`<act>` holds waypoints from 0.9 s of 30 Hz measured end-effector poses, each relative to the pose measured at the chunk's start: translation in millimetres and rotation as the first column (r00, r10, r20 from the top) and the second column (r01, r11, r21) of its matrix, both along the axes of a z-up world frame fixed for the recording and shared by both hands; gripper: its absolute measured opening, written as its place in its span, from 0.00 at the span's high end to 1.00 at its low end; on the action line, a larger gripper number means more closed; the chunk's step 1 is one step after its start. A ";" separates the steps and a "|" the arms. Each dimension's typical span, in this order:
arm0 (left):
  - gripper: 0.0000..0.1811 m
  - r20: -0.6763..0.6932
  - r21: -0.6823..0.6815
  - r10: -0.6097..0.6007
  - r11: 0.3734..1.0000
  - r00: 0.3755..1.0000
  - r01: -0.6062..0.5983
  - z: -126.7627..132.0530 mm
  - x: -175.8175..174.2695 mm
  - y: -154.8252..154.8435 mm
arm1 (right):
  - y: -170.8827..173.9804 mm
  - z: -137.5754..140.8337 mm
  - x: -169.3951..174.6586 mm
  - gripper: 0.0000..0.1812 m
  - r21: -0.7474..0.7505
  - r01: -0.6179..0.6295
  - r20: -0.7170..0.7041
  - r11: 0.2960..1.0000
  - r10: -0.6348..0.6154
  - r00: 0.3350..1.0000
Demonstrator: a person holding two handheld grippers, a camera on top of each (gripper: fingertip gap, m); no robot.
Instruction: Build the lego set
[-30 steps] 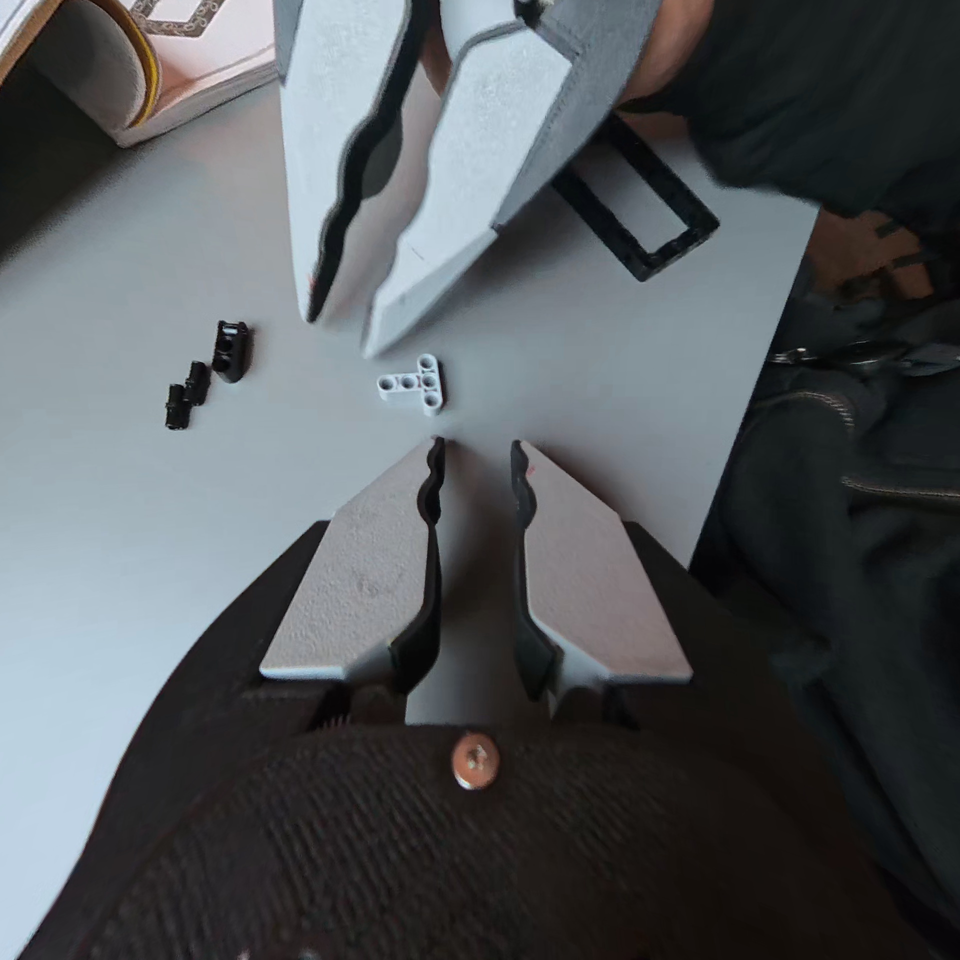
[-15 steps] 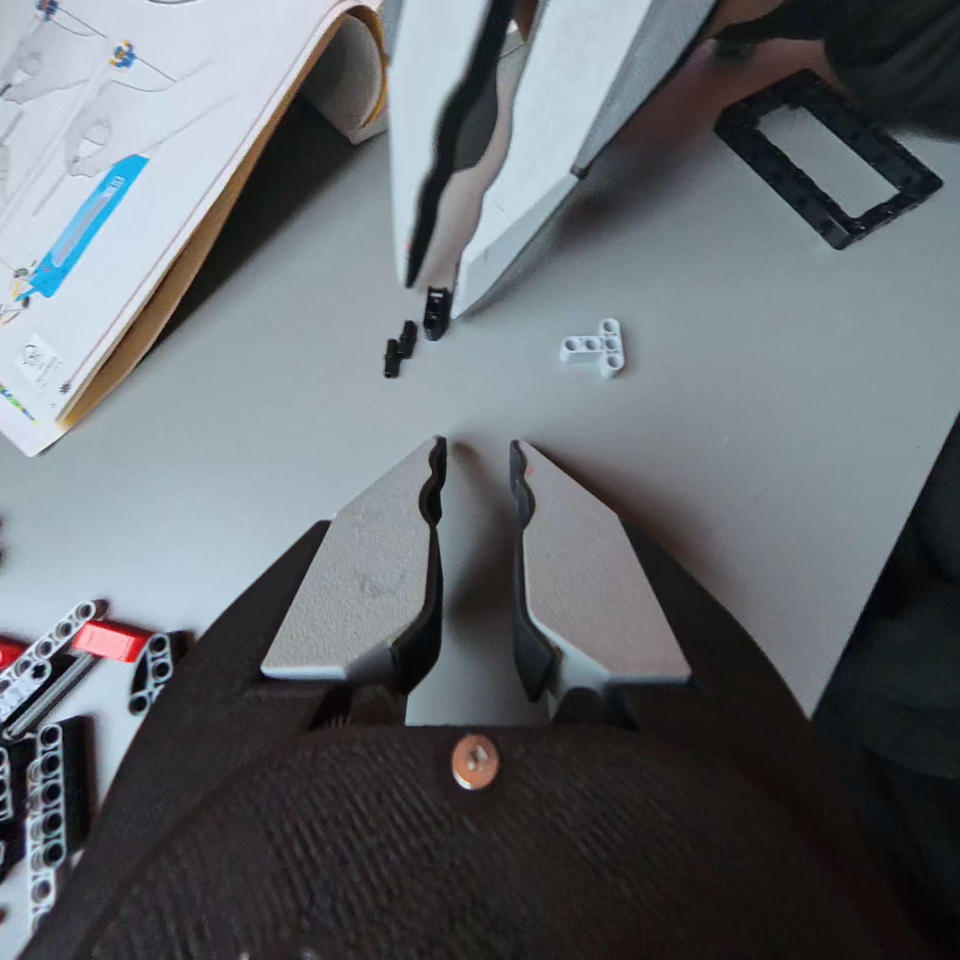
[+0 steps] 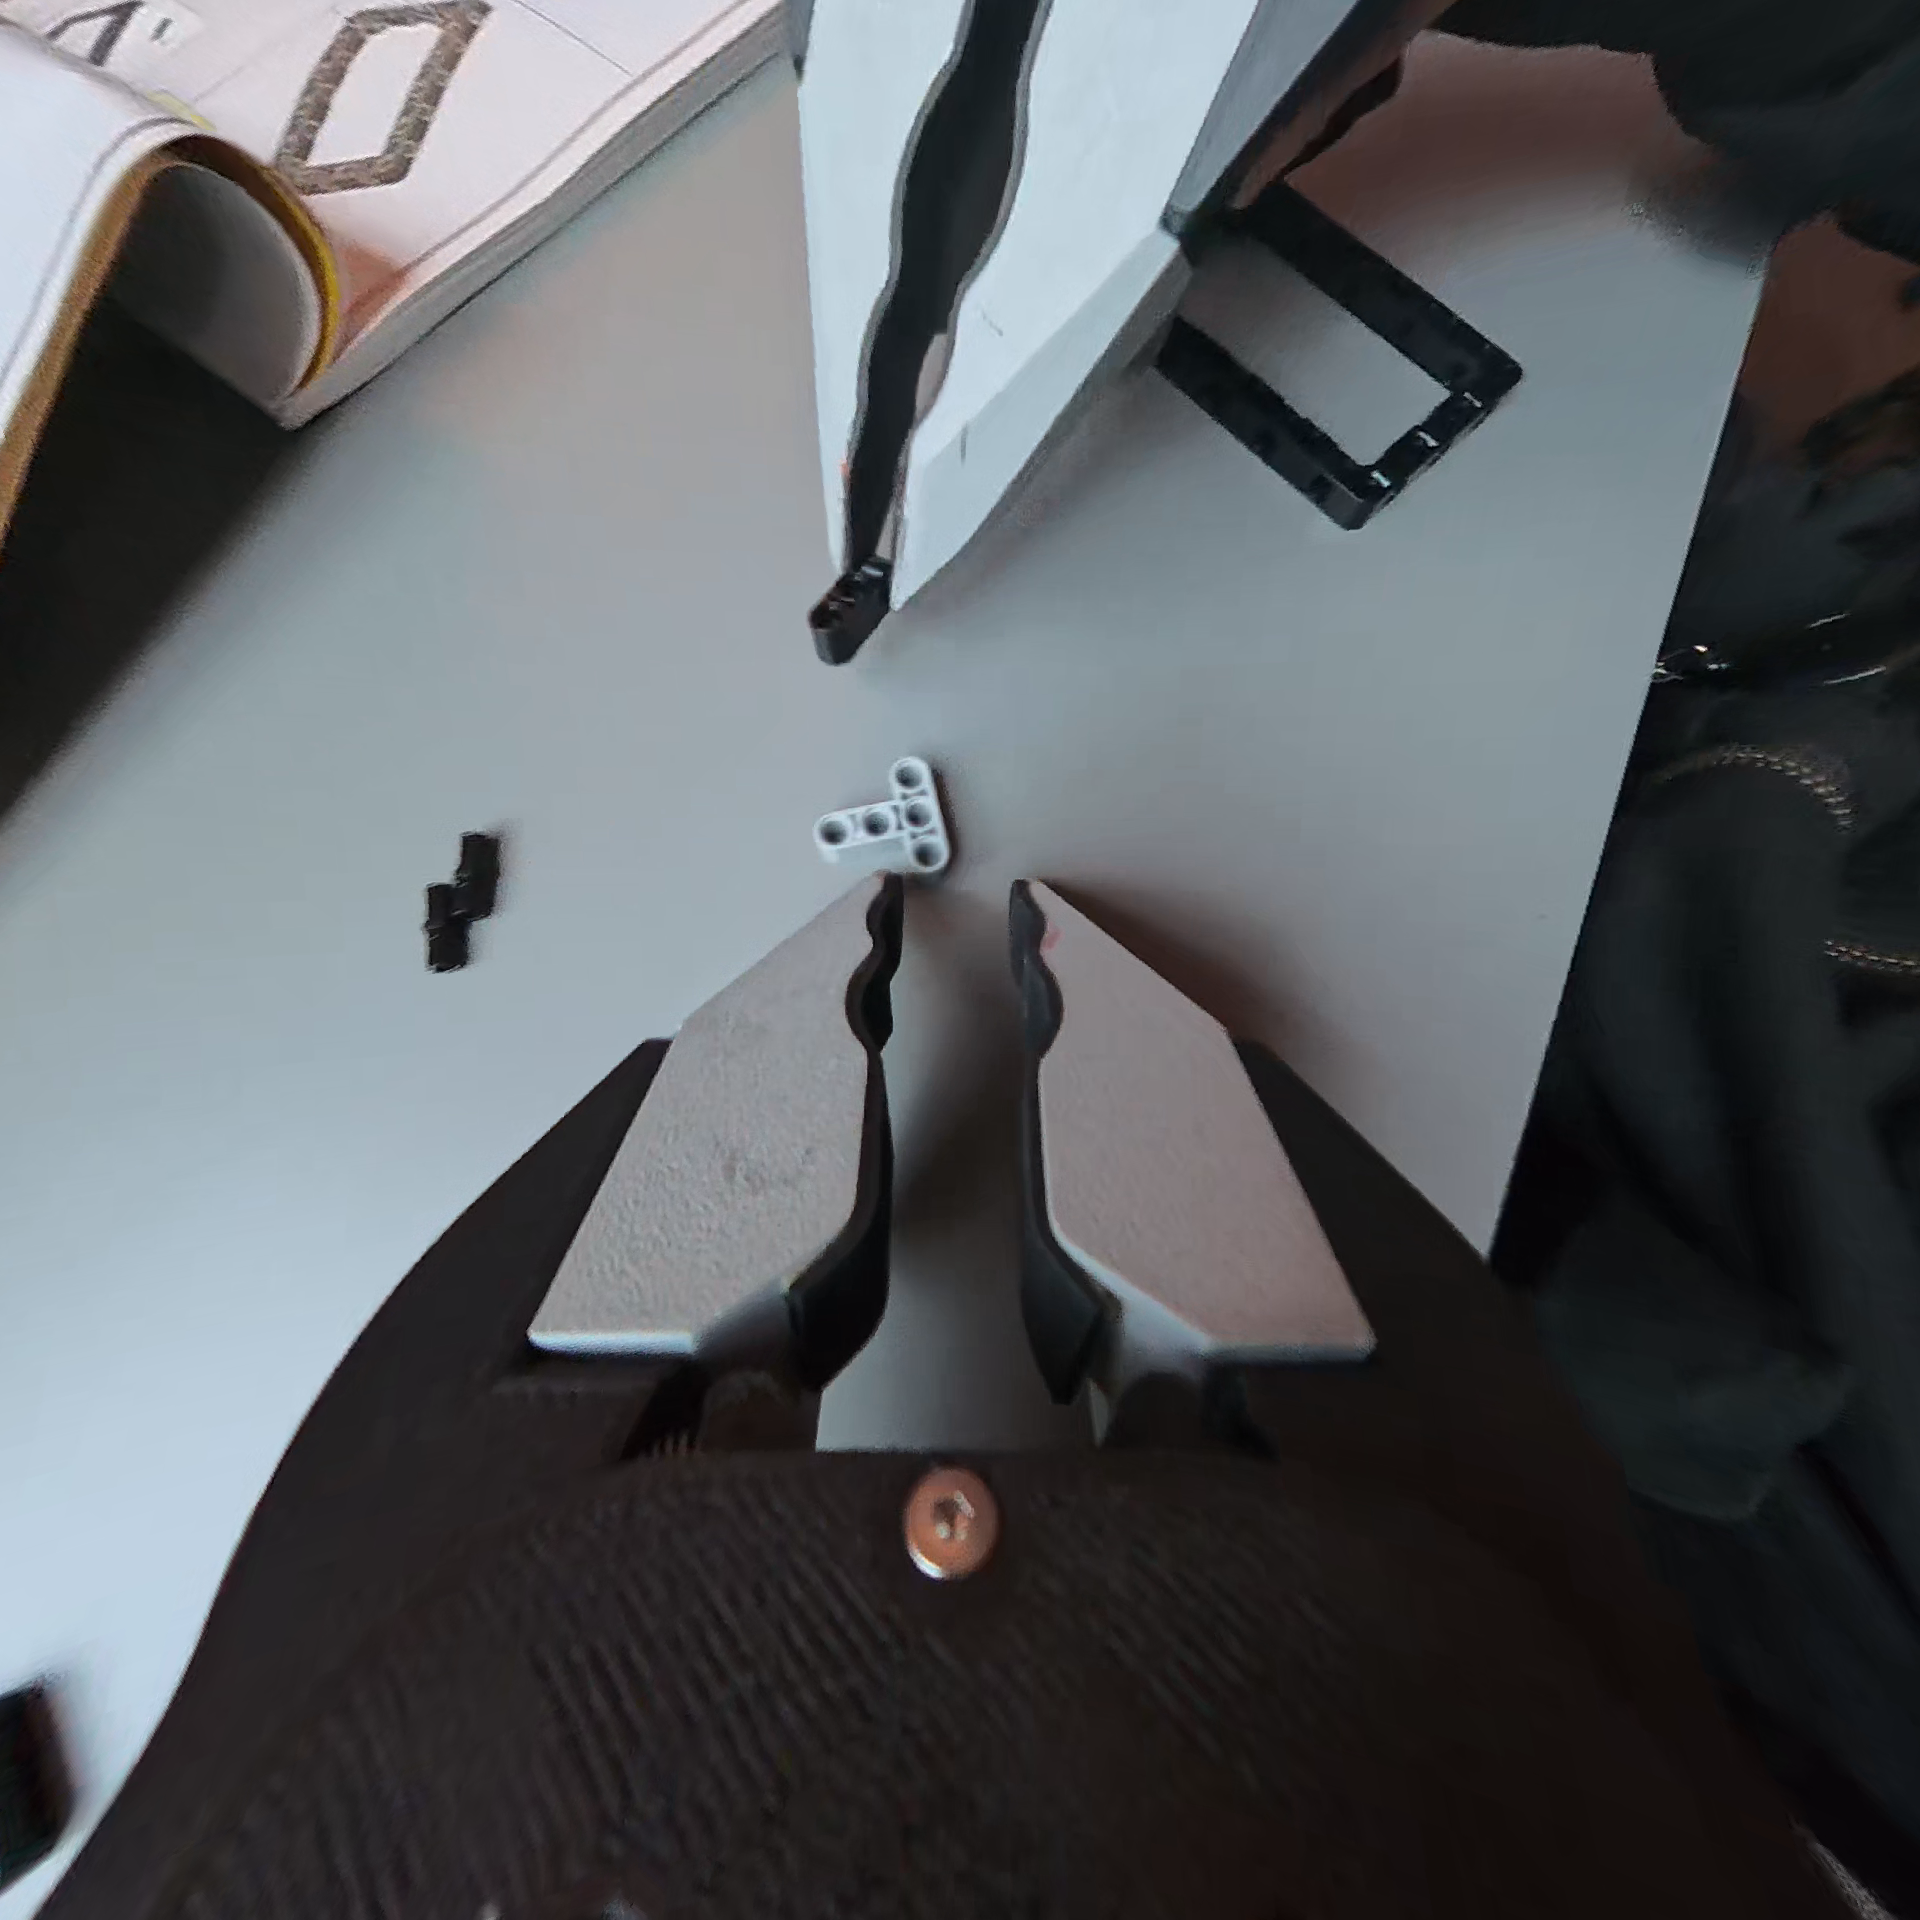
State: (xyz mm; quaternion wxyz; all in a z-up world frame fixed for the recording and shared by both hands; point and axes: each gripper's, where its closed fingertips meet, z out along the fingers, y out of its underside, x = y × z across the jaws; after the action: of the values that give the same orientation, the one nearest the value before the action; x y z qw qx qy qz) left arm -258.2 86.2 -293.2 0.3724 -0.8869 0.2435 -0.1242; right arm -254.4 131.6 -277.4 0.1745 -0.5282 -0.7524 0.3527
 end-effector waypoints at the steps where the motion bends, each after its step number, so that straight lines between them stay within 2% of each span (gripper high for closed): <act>1: 0.90 -0.001 0.002 -0.003 1.000 1.000 0.003 0.0 3.8 0.7 | -0.2 1.5 0.8 0.97 -0.018 0.024 -0.011 1.000 -0.025 1.000; 5: 0.89 0.008 -0.003 -0.014 1.000 1.000 0.014 0.0 15.6 3.5 | -5.6 0.6 2.5 0.97 -0.064 0.061 -0.033 0.996 -0.063 0.997; 10: 0.88 0.036 -0.006 -0.006 1.000 0.999 0.006 1.8 18.6 0.0 | -4.9 -0.6 10.2 0.97 -0.024 0.057 -0.057 0.998 -0.058 0.997; 15: 0.87 0.066 0.094 0.066 0.993 0.996 -0.072 17.2 -7.6 0.4 | -3.6 14.2 14.5 0.97 -0.022 0.031 -0.184 0.999 -0.034 0.982; 18: 0.87 0.026 0.182 0.123 0.975 0.992 -0.126 25.8 -32.2 4.9 | -4.1 26.8 15.1 0.97 0.015 0.019 -0.294 1.000 -0.013 0.956; 21: 0.88 0.074 0.201 0.118 0.971 0.990 -0.131 31.4 -34.8 7.7 | -2.6 35.2 16.0 0.97 0.045 0.026 -0.370 0.999 -0.007 0.929; 27: 0.93 0.098 0.310 0.116 0.940 0.988 -0.141 47.6 -37.5 17.8 | 4.5 43.9 17.1 0.97 -0.007 0.060 -0.418 0.998 -0.057 0.906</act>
State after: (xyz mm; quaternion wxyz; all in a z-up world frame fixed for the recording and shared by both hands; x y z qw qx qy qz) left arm -295.7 104.0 -245.6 0.5264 -0.8241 0.1872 -0.0938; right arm -237.3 136.2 -233.5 0.3435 -0.4623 -0.6824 0.4502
